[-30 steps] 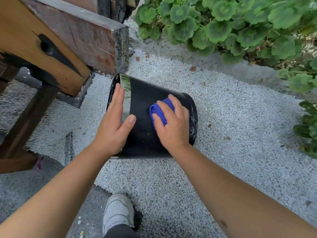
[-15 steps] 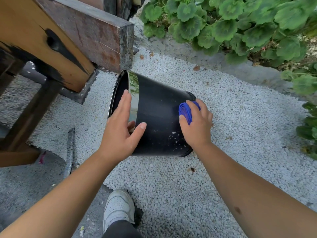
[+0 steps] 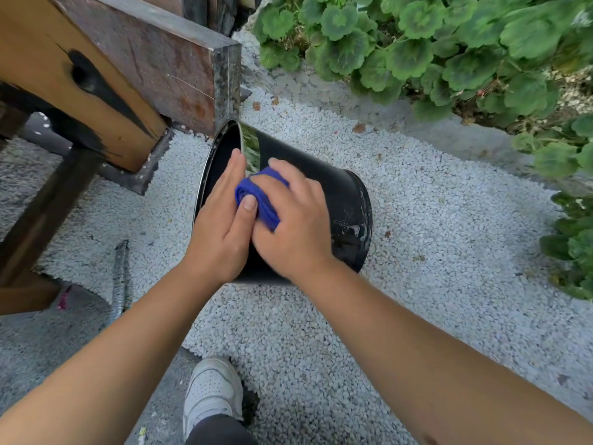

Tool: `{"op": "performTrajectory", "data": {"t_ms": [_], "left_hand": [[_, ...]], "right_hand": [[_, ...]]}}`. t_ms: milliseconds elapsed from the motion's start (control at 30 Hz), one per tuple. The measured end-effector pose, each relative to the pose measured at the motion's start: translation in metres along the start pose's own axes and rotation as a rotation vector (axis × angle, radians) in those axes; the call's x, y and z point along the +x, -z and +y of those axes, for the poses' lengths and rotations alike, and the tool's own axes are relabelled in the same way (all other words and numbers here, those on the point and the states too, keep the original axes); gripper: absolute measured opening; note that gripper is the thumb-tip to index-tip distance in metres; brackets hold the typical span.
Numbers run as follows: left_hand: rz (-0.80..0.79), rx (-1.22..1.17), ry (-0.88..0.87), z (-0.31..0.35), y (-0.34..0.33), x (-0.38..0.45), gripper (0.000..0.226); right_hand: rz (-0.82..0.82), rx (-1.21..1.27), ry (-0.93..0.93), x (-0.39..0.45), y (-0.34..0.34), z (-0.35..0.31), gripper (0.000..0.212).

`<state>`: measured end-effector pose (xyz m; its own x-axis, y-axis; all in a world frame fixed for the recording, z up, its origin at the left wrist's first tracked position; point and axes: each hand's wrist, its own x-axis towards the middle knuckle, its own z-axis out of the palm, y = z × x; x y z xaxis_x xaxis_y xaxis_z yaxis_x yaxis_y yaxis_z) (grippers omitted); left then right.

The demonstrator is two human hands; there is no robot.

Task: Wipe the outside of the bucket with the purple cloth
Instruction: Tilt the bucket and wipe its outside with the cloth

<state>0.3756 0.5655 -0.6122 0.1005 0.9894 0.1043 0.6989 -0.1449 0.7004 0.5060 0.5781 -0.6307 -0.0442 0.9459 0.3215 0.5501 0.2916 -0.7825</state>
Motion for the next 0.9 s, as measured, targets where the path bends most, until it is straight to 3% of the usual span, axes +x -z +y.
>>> {"op": "performTrajectory", "data": {"t_ms": [167,400,533,667,900], "left_hand": [[-0.039,0.024,-0.027,-0.003,-0.001,-0.003,0.089],[0.059,0.011,0.03,-0.014,0.002,-0.01,0.072],[0.172,0.007,-0.038,-0.019,0.004,-0.02,0.06],[-0.122,-0.041,-0.113,-0.032,0.013,-0.037,0.08],[-0.198,-0.032,0.02,-0.02,0.009,-0.037,0.098]], "right_hand": [[0.019,-0.085,0.078,-0.014,-0.006,0.024,0.034],[-0.037,-0.187,-0.287,-0.034,0.013,0.094,0.036],[-0.052,-0.232,-0.286,-0.04,0.017,0.11,0.037],[-0.035,-0.283,-0.325,-0.041,0.016,0.113,0.042],[-0.059,-0.12,-0.386,-0.026,0.028,0.121,0.041]]}}
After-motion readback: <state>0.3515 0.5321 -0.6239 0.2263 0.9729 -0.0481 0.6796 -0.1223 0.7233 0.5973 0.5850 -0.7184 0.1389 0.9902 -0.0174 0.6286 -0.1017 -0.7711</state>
